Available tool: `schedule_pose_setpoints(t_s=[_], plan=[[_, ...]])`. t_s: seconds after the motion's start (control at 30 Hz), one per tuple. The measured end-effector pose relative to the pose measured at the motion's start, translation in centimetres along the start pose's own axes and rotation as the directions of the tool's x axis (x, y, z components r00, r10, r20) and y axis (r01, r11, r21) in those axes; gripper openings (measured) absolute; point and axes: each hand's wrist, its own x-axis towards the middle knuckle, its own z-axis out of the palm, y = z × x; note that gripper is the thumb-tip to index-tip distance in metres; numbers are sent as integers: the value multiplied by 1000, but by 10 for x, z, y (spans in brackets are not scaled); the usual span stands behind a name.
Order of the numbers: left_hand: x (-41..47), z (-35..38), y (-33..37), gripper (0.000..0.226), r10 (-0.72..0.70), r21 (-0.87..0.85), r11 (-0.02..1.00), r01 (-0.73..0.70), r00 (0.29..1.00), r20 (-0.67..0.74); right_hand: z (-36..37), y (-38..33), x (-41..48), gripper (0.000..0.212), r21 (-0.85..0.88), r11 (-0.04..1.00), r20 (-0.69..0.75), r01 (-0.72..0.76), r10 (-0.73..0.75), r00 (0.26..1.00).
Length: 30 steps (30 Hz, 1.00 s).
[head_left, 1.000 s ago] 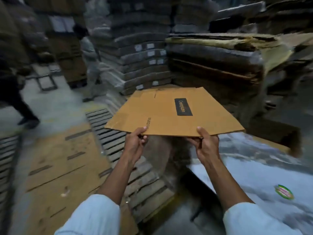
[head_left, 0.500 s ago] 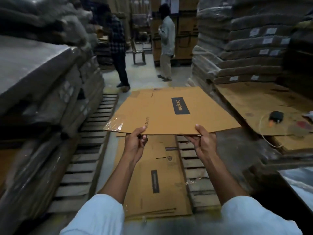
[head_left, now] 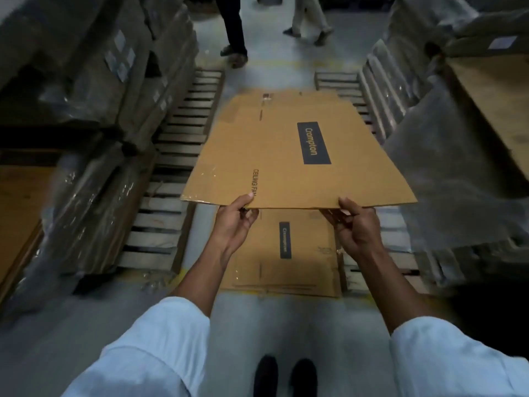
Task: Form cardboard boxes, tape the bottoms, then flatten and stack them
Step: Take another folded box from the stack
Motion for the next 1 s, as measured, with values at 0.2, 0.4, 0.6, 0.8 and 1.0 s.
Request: schedule_pose_setpoints(t_s=[0.2, 0.4, 0.6, 0.8, 1.0], plan=[[137, -120, -127, 43, -53, -105, 994, 38, 989, -138, -106, 145, 148, 16, -61, 992, -106, -112, 105, 989], [267, -266, -279, 48, -74, -100, 994, 49, 963, -261, -226, 306, 290, 22, -79, 983, -134, -163, 152, 979], [349, -373, -384, 63, -124, -116, 989, 94, 951, -282, -313, 427, 373, 55, -87, 964, -238, -251, 224, 945], [386, -439, -432, 53, -207, -74, 978, 194, 872, -444, -364, 511, 413, 40, -31, 927, -286, -373, 349, 892], [408, -455, -459, 31, -300, -71, 943, 325, 740, -602, -393, 550, 439, 10, 66, 839, -381, -539, 521, 764]])
